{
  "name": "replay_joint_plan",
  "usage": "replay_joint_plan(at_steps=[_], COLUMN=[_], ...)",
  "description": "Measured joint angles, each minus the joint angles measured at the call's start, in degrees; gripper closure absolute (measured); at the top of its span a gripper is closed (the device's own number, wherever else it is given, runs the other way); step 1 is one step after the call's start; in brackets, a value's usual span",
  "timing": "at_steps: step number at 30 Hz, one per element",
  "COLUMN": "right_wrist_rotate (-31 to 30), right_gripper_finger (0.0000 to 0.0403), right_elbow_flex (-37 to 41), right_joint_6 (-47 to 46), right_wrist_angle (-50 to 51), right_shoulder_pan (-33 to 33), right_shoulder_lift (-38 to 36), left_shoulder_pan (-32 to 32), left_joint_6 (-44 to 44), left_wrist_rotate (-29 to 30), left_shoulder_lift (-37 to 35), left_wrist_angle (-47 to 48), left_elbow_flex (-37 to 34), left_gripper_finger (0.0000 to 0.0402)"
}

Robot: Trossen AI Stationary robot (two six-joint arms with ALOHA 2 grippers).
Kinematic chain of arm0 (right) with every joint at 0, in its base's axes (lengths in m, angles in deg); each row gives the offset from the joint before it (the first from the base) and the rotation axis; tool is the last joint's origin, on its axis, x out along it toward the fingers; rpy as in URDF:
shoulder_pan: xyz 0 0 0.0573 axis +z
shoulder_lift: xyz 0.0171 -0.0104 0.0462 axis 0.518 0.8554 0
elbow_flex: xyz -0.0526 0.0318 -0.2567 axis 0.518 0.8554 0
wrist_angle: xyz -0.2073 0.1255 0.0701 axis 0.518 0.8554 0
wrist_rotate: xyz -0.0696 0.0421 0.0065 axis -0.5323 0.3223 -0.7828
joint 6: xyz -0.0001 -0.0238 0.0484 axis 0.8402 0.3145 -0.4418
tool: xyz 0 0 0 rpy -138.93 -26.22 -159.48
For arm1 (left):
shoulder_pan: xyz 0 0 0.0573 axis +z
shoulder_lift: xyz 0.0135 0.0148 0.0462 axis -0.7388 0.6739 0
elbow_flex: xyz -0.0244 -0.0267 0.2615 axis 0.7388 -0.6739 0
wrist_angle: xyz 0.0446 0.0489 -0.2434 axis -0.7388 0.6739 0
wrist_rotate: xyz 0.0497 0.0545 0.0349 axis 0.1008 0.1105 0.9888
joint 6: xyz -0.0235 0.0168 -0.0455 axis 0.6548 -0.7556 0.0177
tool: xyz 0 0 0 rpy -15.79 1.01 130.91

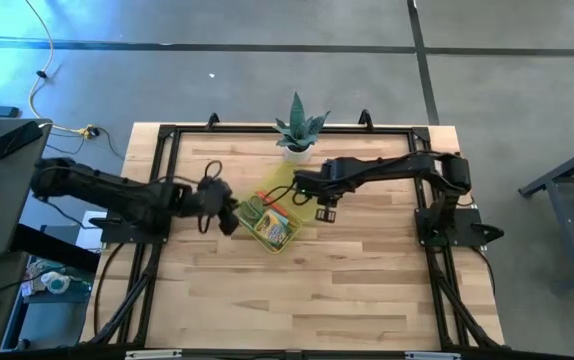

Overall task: Pack school essentials
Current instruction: Close the yellow supply box

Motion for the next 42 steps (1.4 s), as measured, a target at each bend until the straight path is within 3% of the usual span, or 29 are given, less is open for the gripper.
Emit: replay_joint_plan(at_steps=[7, 16, 25, 32, 42], right_wrist_rotate=[2.4, 6.0, 5.9, 5.2, 4.6], right_gripper_finger=[0.0321, 0.0321, 0.0293, 0.0254, 0.0251], right_elbow_flex=[13.1, 19.6, 21.2, 21.2, 21.2], right_joint_6=[-6.4, -15.5, -17.7, -20.6, -23.1], right_wrist_angle=[-10.7, -24.3, -28.8, -28.6, -27.8], right_shoulder_pan=[-4.6, -6.8, -8.5, -9.3, -9.3], right_shoulder_lift=[-6.6, -9.9, -9.6, -6.4, -2.0], left_shoulder_pan=[14.5, 25.7, 29.6, 29.9, 29.7], left_joint_6=[-6.3, -10.4, -15.6, -17.0, -16.2], left_wrist_rotate=[-11.3, -19.8, -27.6, -28.6, -31.3], left_shoulder_lift=[0.5, 2.8, 8.1, 8.8, 8.8], left_wrist_angle=[1.7, 1.8, -0.1, 0.0, 0.3], left_elbow_flex=[0.0, 0.0, 0.0, 0.0, 0.0], left_gripper_finger=[0.0339, 0.0339, 0.0339, 0.0339, 0.0339])
